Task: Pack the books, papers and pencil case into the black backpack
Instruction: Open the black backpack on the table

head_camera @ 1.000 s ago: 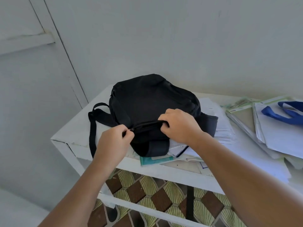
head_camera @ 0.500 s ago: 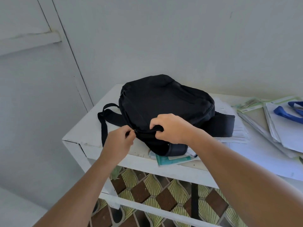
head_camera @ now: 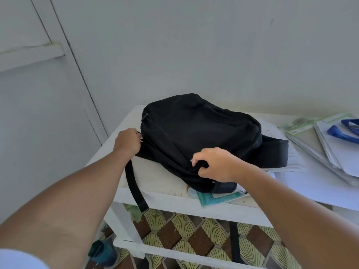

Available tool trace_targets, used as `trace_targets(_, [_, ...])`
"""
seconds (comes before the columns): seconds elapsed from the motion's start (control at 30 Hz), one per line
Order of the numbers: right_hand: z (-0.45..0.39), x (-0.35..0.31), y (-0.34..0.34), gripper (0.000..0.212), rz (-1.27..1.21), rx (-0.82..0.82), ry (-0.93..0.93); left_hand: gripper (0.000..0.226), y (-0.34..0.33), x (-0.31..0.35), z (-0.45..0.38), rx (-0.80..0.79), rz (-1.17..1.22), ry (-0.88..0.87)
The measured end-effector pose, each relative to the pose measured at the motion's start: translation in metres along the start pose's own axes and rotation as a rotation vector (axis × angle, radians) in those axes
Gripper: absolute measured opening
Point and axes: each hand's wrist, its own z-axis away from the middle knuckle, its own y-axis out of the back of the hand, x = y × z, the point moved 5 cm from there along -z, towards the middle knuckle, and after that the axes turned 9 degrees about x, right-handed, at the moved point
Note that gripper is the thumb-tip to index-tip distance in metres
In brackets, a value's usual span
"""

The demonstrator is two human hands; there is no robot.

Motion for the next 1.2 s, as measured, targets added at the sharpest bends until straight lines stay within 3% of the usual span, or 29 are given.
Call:
trace_targets(0.13, [0.000,0.002,0.002,0.026,-0.070,-0.003,-0.026,0.016,0.001,0.019,0.020,0.032,0.055,-0.035])
trace_targets(0.23, [-0.003,0.009,0.015,0.023,-0.207,0.049,-0.069,0.037,0.017,0.065,0.057,-0.035,0.176,-0.354])
trace_targets(0.3, [-0.006,0.016,0.028,0.021,-0.250,0.123,-0.081,0.022,0.023,0.096,0.091,-0.166,0.224,-0.604])
trace_targets(0.37, [-0.008,0.022,0.040,0.023,-0.240,0.202,-0.091,0.023,0.021,0.118,0.113,-0.252,0.225,-0.702])
trace_targets(0.47, [-0.005,0.032,0.056,0.030,-0.168,0.367,-0.125,0.039,0.018,0.146,0.126,-0.370,0.266,-0.659])
trace_targets(0.57, [0.005,0.045,0.067,0.041,-0.016,0.513,-0.223,0.073,0.007,0.157,0.131,-0.470,0.129,-0.666])
trace_targets(0.6, [0.010,0.051,0.070,0.044,0.019,0.543,-0.284,0.073,0.002,0.158,0.132,-0.464,0.073,-0.695])
trace_targets(0.73, [0.030,0.078,0.070,0.055,0.008,0.621,-0.595,0.031,-0.006,0.161,0.133,-0.416,-0.044,-0.803])
trace_targets(0.8, [0.035,0.081,0.062,0.066,0.055,0.638,-0.665,0.026,-0.007,0.162,0.134,-0.398,-0.104,-0.836])
trace_targets(0.87, [0.037,0.085,0.055,0.077,-0.069,0.630,-0.723,0.026,-0.008,0.163,0.136,-0.360,-0.148,-0.840])
trace_targets(1.0, [0.030,0.091,0.061,0.076,-0.293,0.582,-0.679,0.023,-0.006,0.170,0.137,-0.250,-0.139,-0.789])
trace_targets(1.2, [0.013,0.082,0.119,0.072,-0.517,0.734,-0.483,0.022,0.021,0.188,0.118,-0.176,0.286,-0.549])
